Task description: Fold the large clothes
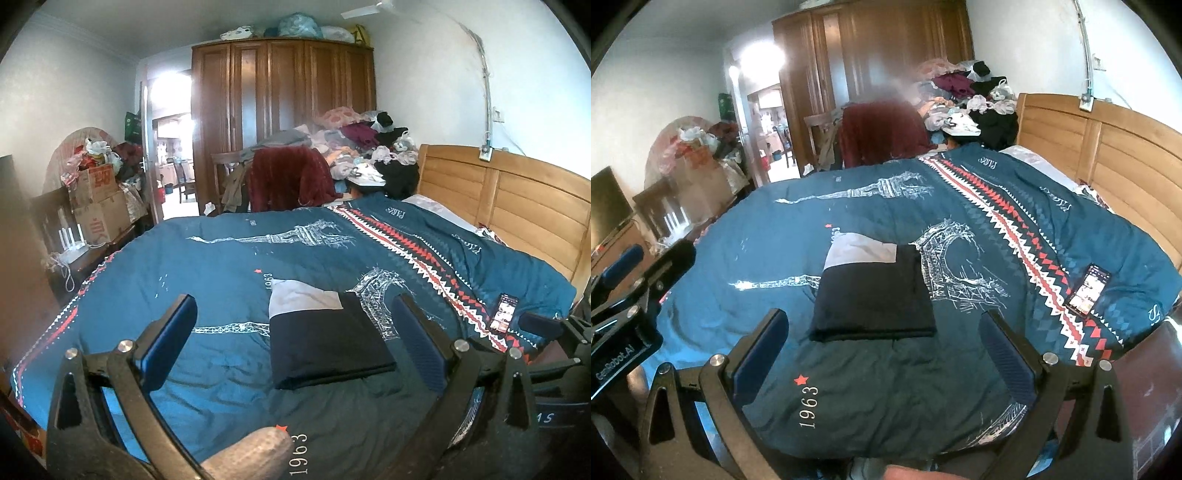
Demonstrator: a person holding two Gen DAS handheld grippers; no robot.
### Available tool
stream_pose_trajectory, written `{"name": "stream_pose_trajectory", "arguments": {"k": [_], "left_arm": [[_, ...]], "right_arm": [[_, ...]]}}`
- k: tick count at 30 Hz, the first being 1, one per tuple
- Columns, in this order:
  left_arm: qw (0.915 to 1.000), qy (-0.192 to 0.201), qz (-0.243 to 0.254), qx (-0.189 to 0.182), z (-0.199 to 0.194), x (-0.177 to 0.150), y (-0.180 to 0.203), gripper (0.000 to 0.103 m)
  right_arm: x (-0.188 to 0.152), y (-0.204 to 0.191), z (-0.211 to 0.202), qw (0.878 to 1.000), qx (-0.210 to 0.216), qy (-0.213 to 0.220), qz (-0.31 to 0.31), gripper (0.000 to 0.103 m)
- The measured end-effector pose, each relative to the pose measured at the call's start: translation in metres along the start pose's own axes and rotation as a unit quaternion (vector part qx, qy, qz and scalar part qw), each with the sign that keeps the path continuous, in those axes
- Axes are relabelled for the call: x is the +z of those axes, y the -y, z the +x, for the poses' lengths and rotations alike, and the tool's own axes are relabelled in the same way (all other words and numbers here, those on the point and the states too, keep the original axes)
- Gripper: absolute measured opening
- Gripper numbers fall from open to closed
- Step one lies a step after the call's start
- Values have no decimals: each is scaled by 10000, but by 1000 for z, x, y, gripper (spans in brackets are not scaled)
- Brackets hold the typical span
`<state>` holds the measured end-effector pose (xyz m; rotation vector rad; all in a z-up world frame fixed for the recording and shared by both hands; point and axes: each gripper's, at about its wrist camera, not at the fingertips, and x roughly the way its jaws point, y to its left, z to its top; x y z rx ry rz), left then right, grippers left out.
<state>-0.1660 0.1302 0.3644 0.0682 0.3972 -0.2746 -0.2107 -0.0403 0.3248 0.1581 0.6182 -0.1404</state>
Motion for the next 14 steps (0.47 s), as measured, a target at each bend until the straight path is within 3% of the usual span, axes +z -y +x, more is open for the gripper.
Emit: {"name": "stream_pose_trajectory", "arguments": {"k": [14], "left_arm": [[10000,-38,6,-20,1,1,1,103]], "right_arm": [[5,-1,6,9999,-21,31,-96,103]]}}
